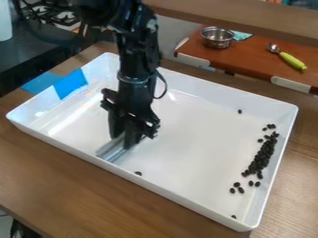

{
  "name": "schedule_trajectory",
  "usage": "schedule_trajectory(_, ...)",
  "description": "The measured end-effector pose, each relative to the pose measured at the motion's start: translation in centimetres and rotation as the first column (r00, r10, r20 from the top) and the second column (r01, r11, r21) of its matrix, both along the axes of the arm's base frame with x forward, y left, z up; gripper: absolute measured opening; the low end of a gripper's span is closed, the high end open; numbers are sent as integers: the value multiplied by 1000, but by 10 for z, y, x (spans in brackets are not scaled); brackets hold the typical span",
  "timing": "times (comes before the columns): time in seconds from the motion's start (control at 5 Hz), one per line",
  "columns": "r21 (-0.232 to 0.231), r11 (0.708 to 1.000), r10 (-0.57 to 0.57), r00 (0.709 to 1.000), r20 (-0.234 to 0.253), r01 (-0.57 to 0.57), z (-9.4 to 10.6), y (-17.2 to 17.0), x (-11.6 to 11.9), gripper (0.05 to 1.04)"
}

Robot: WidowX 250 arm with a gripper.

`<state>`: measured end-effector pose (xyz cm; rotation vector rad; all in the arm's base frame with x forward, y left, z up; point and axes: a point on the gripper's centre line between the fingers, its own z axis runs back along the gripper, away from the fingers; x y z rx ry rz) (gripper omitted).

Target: Sweep into pile

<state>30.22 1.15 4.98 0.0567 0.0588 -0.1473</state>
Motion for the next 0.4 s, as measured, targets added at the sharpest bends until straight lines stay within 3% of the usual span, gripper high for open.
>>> schedule_trajectory(0.4,-57,996,71,997,2,-70,1,-29,6,351)
